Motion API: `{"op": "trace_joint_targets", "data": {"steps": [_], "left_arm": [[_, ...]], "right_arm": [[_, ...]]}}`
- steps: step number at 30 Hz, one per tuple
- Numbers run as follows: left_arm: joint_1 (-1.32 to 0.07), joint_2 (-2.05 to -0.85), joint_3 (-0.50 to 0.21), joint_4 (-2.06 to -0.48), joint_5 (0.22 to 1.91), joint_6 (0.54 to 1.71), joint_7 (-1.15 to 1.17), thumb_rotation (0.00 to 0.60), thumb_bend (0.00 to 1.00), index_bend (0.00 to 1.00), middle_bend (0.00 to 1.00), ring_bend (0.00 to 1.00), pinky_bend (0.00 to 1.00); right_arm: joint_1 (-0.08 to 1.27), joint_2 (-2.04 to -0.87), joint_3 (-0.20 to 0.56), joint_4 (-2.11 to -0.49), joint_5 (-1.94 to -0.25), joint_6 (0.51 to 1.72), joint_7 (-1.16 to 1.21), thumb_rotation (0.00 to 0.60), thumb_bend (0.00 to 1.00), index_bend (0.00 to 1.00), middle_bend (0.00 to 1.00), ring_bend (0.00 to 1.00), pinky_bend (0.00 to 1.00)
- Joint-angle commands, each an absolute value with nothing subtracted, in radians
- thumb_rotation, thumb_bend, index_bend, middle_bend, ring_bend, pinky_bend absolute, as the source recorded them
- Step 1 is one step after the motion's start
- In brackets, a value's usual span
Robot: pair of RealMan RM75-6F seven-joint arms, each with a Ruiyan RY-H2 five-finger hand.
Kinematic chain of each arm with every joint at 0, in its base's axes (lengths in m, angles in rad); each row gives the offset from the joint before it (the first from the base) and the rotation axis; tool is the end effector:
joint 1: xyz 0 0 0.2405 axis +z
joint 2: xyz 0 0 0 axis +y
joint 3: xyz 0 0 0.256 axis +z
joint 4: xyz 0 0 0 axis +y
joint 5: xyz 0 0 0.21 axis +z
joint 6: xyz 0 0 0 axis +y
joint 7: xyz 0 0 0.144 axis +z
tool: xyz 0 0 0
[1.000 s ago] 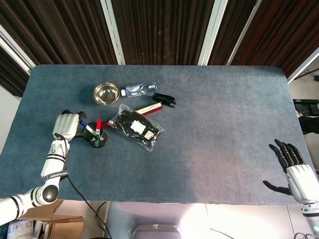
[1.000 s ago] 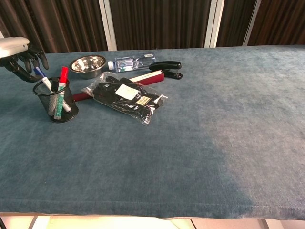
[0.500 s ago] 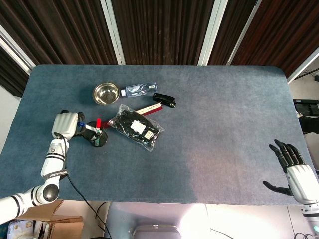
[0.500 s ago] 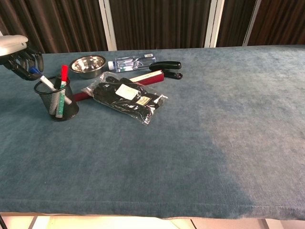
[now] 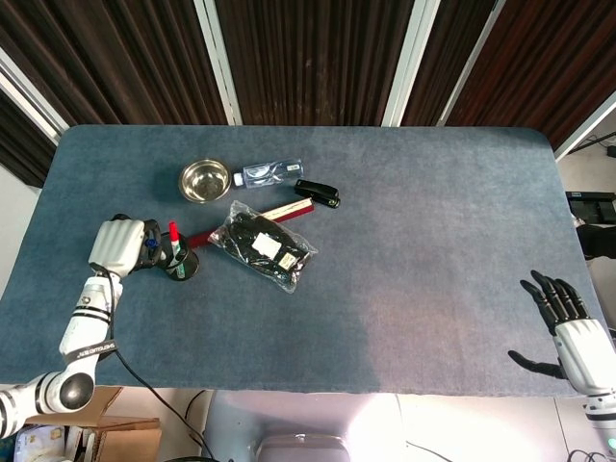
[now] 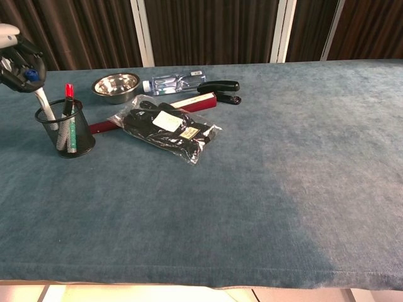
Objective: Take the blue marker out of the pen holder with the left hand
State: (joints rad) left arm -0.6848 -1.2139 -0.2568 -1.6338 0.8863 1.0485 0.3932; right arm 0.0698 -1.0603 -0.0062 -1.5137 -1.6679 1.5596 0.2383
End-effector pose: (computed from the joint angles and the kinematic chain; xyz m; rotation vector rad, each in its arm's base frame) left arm -0.1932 0.3724 0.1148 -1.5363 -0.9126 -0.8292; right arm -0.3151 -0.1644 0.1789 1.4890 -0.9139 1.0440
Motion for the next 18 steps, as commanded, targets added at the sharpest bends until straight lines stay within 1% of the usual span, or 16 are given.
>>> {"op": "trace_joint_targets", "data": {"steps": [1, 6, 9, 12, 18], "left_arm": [[-0.641, -1.14, -0.252, -1.734, 0.969, 1.116, 0.355, 0.6, 0.41, 0.67, 0.75, 0.62, 0.3], [-0.607, -1.094, -0.268, -1.839, 1.103, 1.213, 0.3, 0.6, 0.41, 0.67, 0.75, 0.62, 0.3], [-0.619, -1.103, -0.269, -1.872, 1.171, 1.229, 0.308, 0.6, 0.41, 0.68, 0.76, 0.63, 0.31], [-0.658, -1.15, -0.267, -1.874, 1.217, 1.221, 0.359, 0.6, 0.41, 0.67, 0.76, 0.63, 0.31], [-0.771, -1.324, -0.281, -1.798, 1.232, 1.183, 0.496, 0.6, 0.42, 0.67, 0.76, 0.62, 0.31]], "right_arm": [[0.07, -1.059, -0.006, -1.516, -1.67, 1.562, 0.237, 0.6, 0.15, 0.0, 0.02, 0.0, 0.0], [0.073, -1.057, -0.005, -1.521, -1.671, 1.559, 0.233, 0.6, 0.15, 0.0, 0.02, 0.0, 0.0], [0.076, -1.057, -0.005, -1.524, -1.674, 1.557, 0.23, 0.6, 0.15, 0.0, 0.02, 0.0, 0.0], [0.08, -1.059, -0.004, -1.525, -1.675, 1.554, 0.229, 0.6, 0.15, 0.0, 0.02, 0.0, 0.0], [0.077, -1.056, -0.006, -1.527, -1.676, 1.557, 0.227, 0.6, 0.15, 0.0, 0.02, 0.0, 0.0]]}}
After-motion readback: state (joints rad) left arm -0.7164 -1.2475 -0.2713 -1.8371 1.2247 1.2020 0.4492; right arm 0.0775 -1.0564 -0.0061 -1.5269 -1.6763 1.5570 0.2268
